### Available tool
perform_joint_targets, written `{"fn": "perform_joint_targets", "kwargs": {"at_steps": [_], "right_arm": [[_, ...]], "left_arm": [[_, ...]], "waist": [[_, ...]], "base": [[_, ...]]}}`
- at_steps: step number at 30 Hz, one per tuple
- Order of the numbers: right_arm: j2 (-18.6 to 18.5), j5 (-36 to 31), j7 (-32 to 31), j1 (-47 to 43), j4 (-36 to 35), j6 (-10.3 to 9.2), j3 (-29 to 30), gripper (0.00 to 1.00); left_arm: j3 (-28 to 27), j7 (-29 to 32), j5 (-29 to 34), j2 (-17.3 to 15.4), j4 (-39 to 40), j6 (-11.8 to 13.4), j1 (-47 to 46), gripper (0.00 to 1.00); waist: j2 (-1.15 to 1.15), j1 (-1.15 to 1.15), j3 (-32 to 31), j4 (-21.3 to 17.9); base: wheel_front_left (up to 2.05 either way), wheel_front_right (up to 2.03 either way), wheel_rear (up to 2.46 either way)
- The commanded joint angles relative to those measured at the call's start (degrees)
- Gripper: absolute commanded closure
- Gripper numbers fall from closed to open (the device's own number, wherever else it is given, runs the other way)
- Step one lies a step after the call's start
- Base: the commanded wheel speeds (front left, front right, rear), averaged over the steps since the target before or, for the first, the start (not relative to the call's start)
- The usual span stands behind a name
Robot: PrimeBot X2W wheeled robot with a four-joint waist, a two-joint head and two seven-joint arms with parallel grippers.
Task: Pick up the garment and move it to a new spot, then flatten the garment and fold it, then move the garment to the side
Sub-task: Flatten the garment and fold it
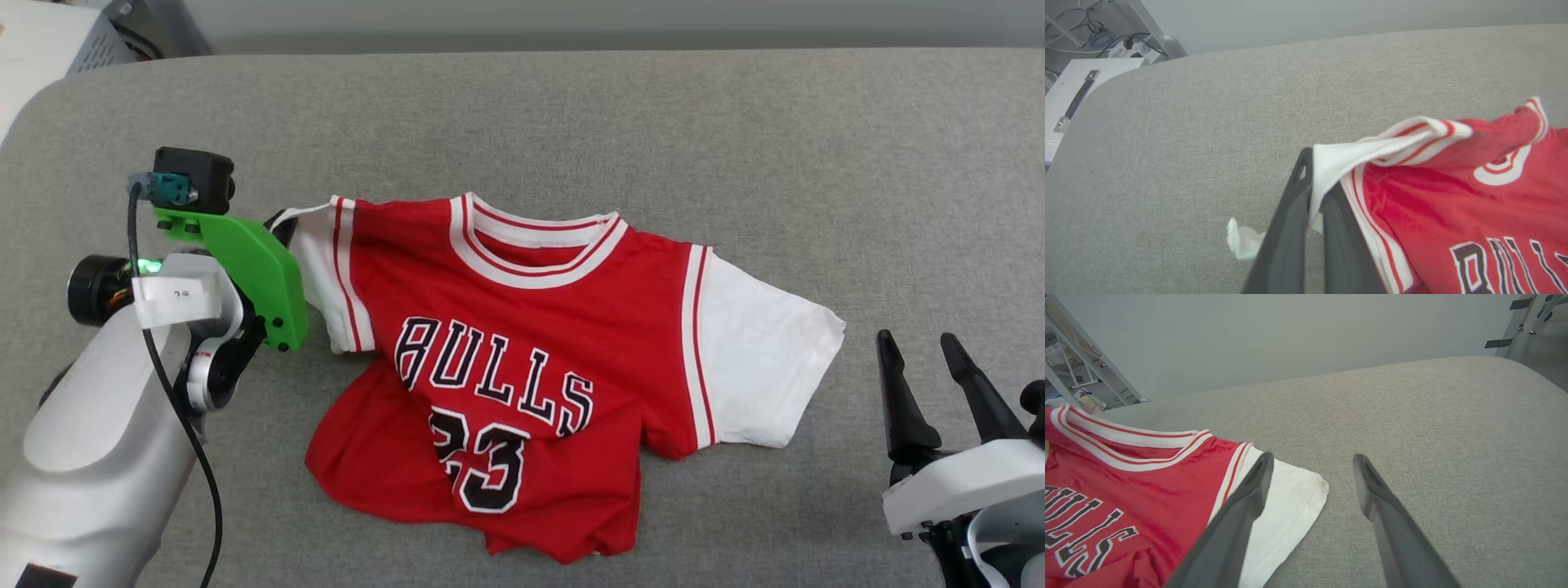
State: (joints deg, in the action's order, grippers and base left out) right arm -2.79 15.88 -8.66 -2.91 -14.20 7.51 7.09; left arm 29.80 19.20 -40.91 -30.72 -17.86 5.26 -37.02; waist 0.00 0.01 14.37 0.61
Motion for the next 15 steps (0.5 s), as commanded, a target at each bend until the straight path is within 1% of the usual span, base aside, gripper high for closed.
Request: {"fn": "perform_joint_targets", "kwargs": {"at_steps": [1,7,12,13,14,15], "right_arm": [[-0.09,-0.20,0.11,1.17,0.33,-0.02,-0.11,0.00],[-0.09,0.20,0.77,1.89,1.55,-0.02,0.04,0.00],[-0.09,0.47,1.19,2.21,2.77,-0.02,0.27,0.00],[-0.09,0.43,1.33,2.31,3.03,-0.02,0.28,0.00],[-0.09,0.41,1.43,2.34,3.18,-0.02,0.32,0.00],[-0.09,0.34,1.51,2.28,3.30,-0.02,0.33,0.00]], "left_arm": [[-0.23,-0.28,-1.16,0.99,-3.32,-0.76,-1.14,1.00],[-0.15,-1.37,-3.53,3.76,-15.10,-3.55,-1.53,1.00],[-0.05,-4.72,-4.52,6.02,-20.37,-5.96,-0.88,1.00],[-0.23,-6.16,-4.69,6.58,-21.09,-6.25,-0.54,0.05],[-0.30,-7.28,-4.69,6.92,-21.57,-6.39,-0.24,0.00],[-0.43,-8.91,-4.59,7.27,-22.03,-6.48,0.16,0.00]], "waist": [[0.00,-0.01,1.90,-1.51],[0.00,-0.01,3.03,-2.65],[0.00,-0.01,2.46,-2.40],[0.00,-0.01,2.08,-2.23],[0.00,-0.01,1.74,-2.07],[0.00,-0.01,1.25,-1.86]], "base": [[0.00,0.00,0.00],[0.00,0.00,0.00],[0.00,0.00,0.00],[0.00,0.00,0.00],[0.00,0.00,0.00],[0.00,0.00,0.00]]}}
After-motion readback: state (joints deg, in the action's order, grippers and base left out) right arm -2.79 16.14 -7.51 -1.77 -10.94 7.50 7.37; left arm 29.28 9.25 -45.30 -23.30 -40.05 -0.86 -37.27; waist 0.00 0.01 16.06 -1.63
